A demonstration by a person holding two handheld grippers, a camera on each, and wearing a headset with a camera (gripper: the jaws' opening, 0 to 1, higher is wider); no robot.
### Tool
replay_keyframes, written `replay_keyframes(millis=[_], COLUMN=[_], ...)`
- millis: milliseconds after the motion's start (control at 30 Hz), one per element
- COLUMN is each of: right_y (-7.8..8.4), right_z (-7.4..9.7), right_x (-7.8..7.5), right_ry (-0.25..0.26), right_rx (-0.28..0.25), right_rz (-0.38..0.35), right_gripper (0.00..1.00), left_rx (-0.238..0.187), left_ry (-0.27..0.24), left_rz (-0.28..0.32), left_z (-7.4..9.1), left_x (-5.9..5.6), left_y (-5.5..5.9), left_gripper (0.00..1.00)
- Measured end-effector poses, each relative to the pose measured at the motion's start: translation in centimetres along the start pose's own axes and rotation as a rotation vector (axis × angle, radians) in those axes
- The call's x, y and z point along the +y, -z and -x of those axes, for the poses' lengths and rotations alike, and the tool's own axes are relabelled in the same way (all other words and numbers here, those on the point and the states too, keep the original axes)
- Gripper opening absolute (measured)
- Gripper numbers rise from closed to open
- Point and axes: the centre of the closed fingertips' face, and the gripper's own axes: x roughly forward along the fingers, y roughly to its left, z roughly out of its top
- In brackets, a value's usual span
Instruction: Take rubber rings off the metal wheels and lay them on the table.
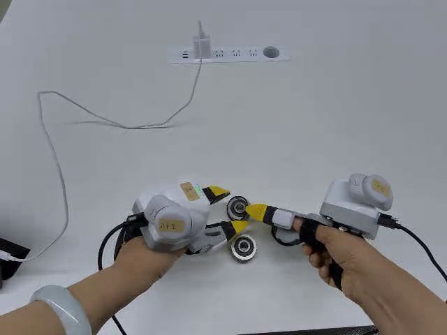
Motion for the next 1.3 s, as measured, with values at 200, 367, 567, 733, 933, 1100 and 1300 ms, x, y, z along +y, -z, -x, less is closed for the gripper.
replay_keyframes(millis=[200, 367, 567, 733, 933, 1100, 1300], right_y=[0.2, 0.3, 0.5, 0.7, 0.6, 0.8, 1.1], right_z=[0.0, 0.1, 0.6, 1.4, 3.3, 4.7, 5.9], right_x=[0.6, 1.2, 2.1, 2.5, 2.0, 0.8, -0.5], right_ry=[-0.014, -0.033, -0.055, -0.067, -0.056, -0.032, -0.001], right_rx=[0.005, 0.001, -0.004, -0.013, -0.042, -0.059, -0.072], right_rz=[0.004, 0.004, 0.003, 0.002, -0.014, -0.034, -0.052], right_gripper=[0.02, 0.02, 0.02, 0.02, 0.02, 0.02, 0.02], left_rx=[-0.004, -0.01, -0.027, -0.037, -0.041, -0.044, -0.043], left_ry=[-0.006, -0.01, -0.01, -0.01, -0.013, -0.009, -0.005], left_rz=[0.012, 0.017, 0.033, 0.043, 0.051, 0.056, 0.059], left_z=[0.4, 0.7, 1.0, 1.2, 1.5, 1.7, 2.0], left_x=[0.0, -0.1, -0.2, -0.2, -0.3, -0.6, -0.8], left_y=[0.1, 0.3, 0.1, 0.3, 0.4, 0.5, 0.7], left_gripper=[0.45, 0.49, 0.51, 0.55, 0.58, 0.59, 0.59])
